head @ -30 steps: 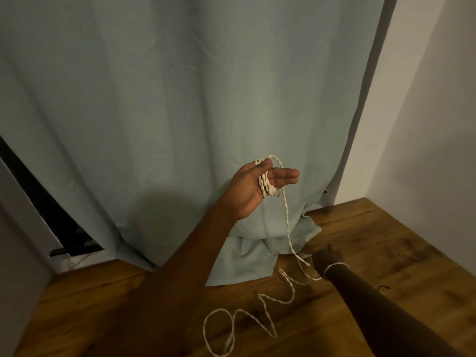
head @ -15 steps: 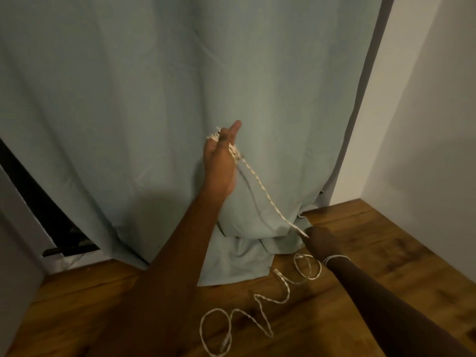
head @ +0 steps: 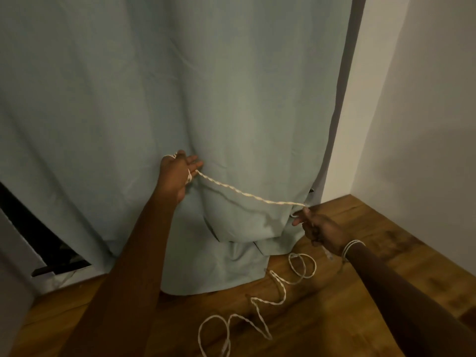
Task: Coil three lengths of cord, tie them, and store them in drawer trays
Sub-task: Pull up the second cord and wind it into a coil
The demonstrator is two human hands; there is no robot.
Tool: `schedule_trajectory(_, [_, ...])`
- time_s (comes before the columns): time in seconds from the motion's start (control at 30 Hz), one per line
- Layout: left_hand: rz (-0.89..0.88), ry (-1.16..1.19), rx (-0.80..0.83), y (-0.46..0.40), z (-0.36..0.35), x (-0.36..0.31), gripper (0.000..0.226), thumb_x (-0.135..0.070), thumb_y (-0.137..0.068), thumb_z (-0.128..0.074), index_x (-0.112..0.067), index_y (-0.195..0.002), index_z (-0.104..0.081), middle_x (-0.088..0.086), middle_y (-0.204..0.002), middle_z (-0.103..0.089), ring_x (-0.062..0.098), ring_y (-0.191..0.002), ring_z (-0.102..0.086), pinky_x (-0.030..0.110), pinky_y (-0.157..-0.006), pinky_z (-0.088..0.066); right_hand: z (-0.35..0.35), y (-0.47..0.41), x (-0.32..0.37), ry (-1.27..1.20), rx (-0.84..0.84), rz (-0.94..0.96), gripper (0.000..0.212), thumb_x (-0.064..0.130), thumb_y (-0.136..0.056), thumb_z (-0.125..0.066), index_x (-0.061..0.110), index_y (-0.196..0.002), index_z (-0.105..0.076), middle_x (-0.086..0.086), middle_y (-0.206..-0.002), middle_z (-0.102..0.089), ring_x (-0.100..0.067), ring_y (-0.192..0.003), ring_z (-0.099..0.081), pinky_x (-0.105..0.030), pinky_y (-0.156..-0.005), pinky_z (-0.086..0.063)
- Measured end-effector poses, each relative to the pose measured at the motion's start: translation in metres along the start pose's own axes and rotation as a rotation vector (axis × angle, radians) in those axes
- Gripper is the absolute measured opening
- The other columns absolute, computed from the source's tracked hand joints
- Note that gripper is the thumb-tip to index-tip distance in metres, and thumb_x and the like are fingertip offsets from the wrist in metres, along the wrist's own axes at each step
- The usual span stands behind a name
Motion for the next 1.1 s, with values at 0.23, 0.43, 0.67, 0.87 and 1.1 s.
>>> schedule_trajectory(0.23, [0.136, 0.446, 0.214, 0.02, -0.032, -0.023, 0.037, -0.02, -0.106, -0.024, -0.009, -0.095, -0.058, 0.024, -0.134, -0.056, 0.029, -0.126, -0.055, 0.037, -0.109, -0.038, -0.018, 0.006, -0.013, 0.062, 0.146, -0.079, 0.076, 0.078, -0.068, -0.066, 0.005, -0.088, -0.07, -0.005, -0.061, -0.044, -0.018, -0.059, -0.036, -0.03, -0.055, -0.033])
schedule_trajectory(0.43, [-0.168, 0.374, 0.14, 0.012, -0.03, -0.023, 0.024, -0.017, -0.106, -0.029, -0.01, -0.091, -0.046, 0.027, -0.134, -0.053, 0.033, -0.113, -0.062, 0.037, -0.093, -0.05, -0.043, 0.032, 0.019, 0.204, 0.488, -0.087, 0.034, 0.046, -0.077, -0.078, 0.012, -0.077, -0.078, 0.002, -0.06, -0.064, -0.009, -0.059, -0.053, -0.025, -0.063, -0.042])
schedule_trajectory(0.67, [-0.353, -0.393, 0.297, 0.018, -0.043, 0.041, 0.057, -0.041, -0.089, -0.057, 0.013, -0.103, -0.066, 0.027, -0.106, -0.067, 0.017, -0.103, -0.065, 0.033, -0.104, -0.047, -0.056, 0.068, 0.173, 0.165, 0.856, 0.445, 0.019, 0.031, -0.091, -0.067, 0.016, -0.097, -0.076, -0.003, -0.077, -0.069, -0.017, -0.068, -0.057, -0.029, -0.068, -0.046])
schedule_trajectory(0.87, [-0.05, -0.29, 0.789, 0.099, -0.082, 0.062, 0.029, -0.011, -0.095, -0.044, -0.008, -0.073, -0.063, 0.001, -0.058, -0.065, 0.012, -0.058, -0.061, 0.037, -0.089, -0.049, 0.007, 0.052, 0.269, 0.28, -0.138, 0.72, 0.019, 0.019, -0.097, -0.059, 0.005, -0.1, -0.072, 0.01, -0.056, -0.052, -0.004, -0.049, -0.043, -0.02, -0.05, -0.036])
schedule_trajectory(1.1, [0.376, 0.598, 1.07, 0.115, -0.09, 0.028, 0.031, -0.028, -0.096, -0.051, 0.0, -0.084, -0.056, 0.002, -0.035, -0.024, 0.017, -0.031, -0.024, 0.045, -0.099, -0.05, 0.024, -0.016, 0.179, 0.522, -0.459, 0.59, 0.011, 0.013, -0.091, -0.067, 0.012, -0.087, -0.077, 0.002, -0.075, -0.071, 0.003, -0.063, -0.061, -0.022, -0.072, -0.049])
Point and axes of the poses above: each hand's wrist, its own y-axis away from the middle knuckle, its own z-axis out of the back of the hand, x = y × z, the point moved 4 cm from there along -y, towards the middle knuckle
